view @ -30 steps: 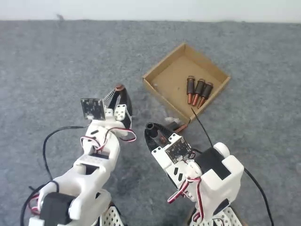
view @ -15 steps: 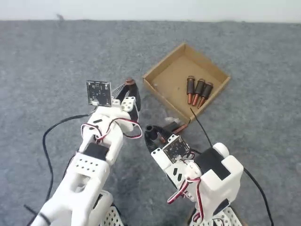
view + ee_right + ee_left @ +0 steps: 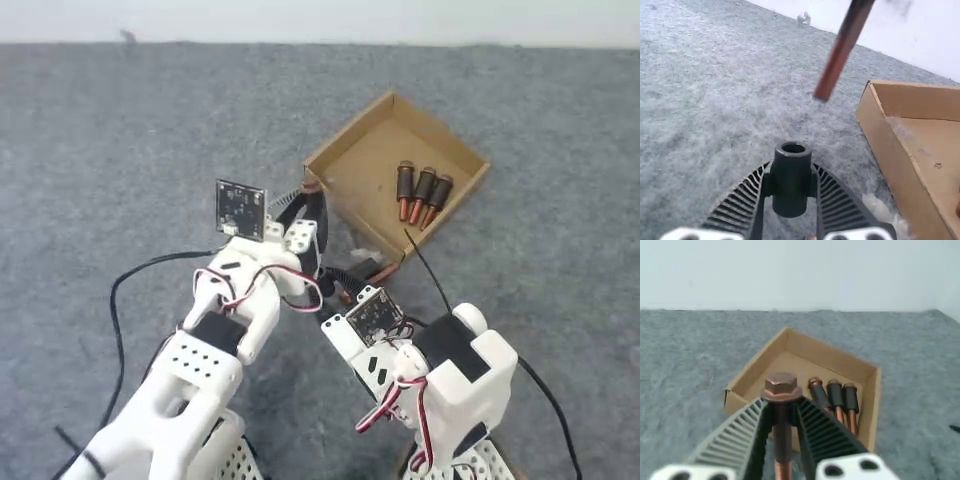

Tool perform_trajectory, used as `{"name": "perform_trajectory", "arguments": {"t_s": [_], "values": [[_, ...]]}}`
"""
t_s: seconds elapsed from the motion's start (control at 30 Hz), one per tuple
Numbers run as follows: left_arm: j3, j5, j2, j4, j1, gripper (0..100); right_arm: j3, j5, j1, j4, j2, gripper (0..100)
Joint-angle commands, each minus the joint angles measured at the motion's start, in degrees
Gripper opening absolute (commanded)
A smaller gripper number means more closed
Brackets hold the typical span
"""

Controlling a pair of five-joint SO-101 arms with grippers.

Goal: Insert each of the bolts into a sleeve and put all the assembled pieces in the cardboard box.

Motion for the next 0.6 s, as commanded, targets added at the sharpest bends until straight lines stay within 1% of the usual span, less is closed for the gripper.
{"name": "perform_trajectory", "arguments": {"t_s": [0.0, 0.17, 0.3, 0.4, 0.57], "values": [[1.89, 0.00, -5.01, -0.09, 0.26, 1, -1.58, -0.44, 0.04, -0.31, -2.77, 0.6], [5.85, 0.62, -11.08, -0.09, 0.53, 1, -1.58, -0.44, 0.13, -0.40, -3.03, 0.6], [6.90, 6.24, -15.21, 0.00, 0.09, 1, -1.58, -1.23, 0.31, -1.01, -3.21, 0.6], [8.13, 6.51, -16.70, 0.00, 0.44, 1, -1.58, -4.48, 1.45, -3.03, -2.86, 0.6], [9.63, 6.51, -17.05, 0.09, 0.53, 1, -1.58, -5.63, 1.80, -3.12, -3.21, 0.6]]}}
